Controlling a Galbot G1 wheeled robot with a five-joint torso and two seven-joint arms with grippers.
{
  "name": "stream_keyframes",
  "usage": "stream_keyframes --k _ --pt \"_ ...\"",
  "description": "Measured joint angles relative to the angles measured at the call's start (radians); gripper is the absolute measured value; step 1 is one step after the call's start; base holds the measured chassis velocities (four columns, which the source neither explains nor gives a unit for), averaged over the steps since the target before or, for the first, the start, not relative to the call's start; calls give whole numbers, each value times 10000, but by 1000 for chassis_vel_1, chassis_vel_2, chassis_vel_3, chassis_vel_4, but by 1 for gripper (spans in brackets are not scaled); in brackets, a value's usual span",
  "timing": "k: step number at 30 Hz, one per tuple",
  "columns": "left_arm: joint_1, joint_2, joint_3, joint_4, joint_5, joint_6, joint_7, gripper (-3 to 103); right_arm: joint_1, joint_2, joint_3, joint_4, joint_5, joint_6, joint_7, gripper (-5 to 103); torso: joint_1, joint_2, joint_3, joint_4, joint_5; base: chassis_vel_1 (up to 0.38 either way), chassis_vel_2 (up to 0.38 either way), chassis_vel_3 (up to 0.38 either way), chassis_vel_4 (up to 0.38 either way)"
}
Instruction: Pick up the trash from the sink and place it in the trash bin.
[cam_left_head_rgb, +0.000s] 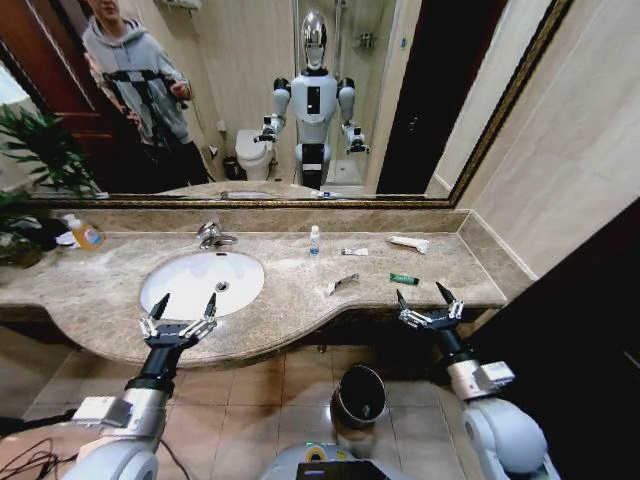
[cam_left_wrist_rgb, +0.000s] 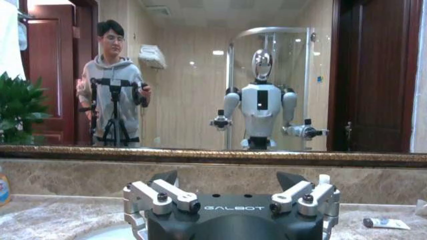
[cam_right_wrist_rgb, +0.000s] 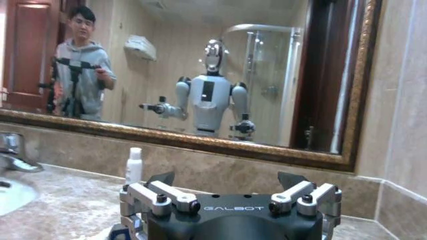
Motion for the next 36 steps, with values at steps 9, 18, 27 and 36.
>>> stream_keyframes --k 9,18,27,36 --pt "0 0 0 0 0 0 0 100 444 -241 -71 -200 -126 -370 -142 100 0 0 0 0 0 0 0 0 0" --pt "0 -1 0 0 0 0 0 100 2107 -1727 -515 -2284 248 -809 -213 100 1 -1 1 0 5 0 0 0 0" --pt "0 0 0 0 0 0 0 100 3289 -2413 -985 -3197 396 -1102 -308 100 1 -1 1 0 1 0 0 0 0" --pt "0 0 0 0 0 0 1 100 4823 -3524 -1487 -5124 808 -1563 -927 100 1 -1 1 2 1 0 0 0 0"
